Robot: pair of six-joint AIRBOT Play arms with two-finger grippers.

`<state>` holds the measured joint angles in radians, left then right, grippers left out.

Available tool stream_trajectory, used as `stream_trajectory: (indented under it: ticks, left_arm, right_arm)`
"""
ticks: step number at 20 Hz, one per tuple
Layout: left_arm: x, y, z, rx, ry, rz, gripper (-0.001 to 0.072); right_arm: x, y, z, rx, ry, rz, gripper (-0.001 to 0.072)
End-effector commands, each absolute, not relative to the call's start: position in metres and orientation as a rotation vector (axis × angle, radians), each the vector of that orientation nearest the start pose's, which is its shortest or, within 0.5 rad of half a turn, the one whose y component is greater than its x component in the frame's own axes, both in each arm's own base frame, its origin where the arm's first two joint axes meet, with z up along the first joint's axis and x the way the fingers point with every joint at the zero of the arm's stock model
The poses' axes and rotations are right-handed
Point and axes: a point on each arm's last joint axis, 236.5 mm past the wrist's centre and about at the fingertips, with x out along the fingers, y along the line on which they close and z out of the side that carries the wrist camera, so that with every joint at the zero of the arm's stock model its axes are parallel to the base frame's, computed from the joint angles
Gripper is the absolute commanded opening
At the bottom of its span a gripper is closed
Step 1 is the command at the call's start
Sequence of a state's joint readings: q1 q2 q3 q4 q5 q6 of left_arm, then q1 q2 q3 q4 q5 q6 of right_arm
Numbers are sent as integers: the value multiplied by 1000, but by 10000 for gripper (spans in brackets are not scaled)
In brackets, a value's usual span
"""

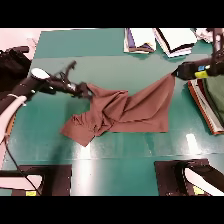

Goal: Fold the shirts.

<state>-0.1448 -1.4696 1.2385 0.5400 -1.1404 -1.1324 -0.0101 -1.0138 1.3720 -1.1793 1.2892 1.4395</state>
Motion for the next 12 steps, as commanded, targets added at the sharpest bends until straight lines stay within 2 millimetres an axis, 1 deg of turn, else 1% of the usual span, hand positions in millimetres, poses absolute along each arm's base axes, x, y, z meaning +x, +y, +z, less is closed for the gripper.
stream_trajectory:
  ticks: [1, 2, 3, 4, 5, 6, 7, 8, 9, 10, 11, 12]
  left_arm:
    - [413, -213, 194, -380, 792, -817, 23]
    - [409, -196, 245, -316, 666, -779, 23]
    - [400, -181, 293, -257, 547, -738, 24]
    - [384, -166, 341, -204, 429, -694, 23]
    - [362, -151, 389, -145, 303, -644, 23]
    - [336, -139, 434, -97, 182, -596, 23]
    - [308, -130, 471, -63, 76, -560, 24]
    - [277, -123, 505, -44, -27, -535, 23]
    - [249, -117, 532, -31, -113, -511, 23]
    - [224, -111, 553, -29, -184, -491, 23]
    - [204, -106, 569, -26, -234, -474, 23]
    - [188, -102, 580, -27, -273, -457, 23]
  right_arm:
    - [368, 73, 256, 128, 752, 335, 14]
    - [365, 74, 283, 104, 688, 342, 14]
    - [361, 74, 310, 78, 617, 345, 14]
    - [355, 74, 339, 60, 539, 344, 14]
    - [346, 73, 366, 47, 462, 340, 14]
    - [335, 71, 393, 29, 384, 327, 14]
    - [323, 65, 415, 6, 322, 301, 13]
    - [309, 59, 436, -21, 266, 271, 13]
    - [296, 52, 454, -44, 217, 241, 13]
    - [282, 47, 470, -62, 172, 215, 14]
    - [270, 43, 483, -75, 139, 196, 13]
    - [258, 39, 493, -86, 114, 177, 14]
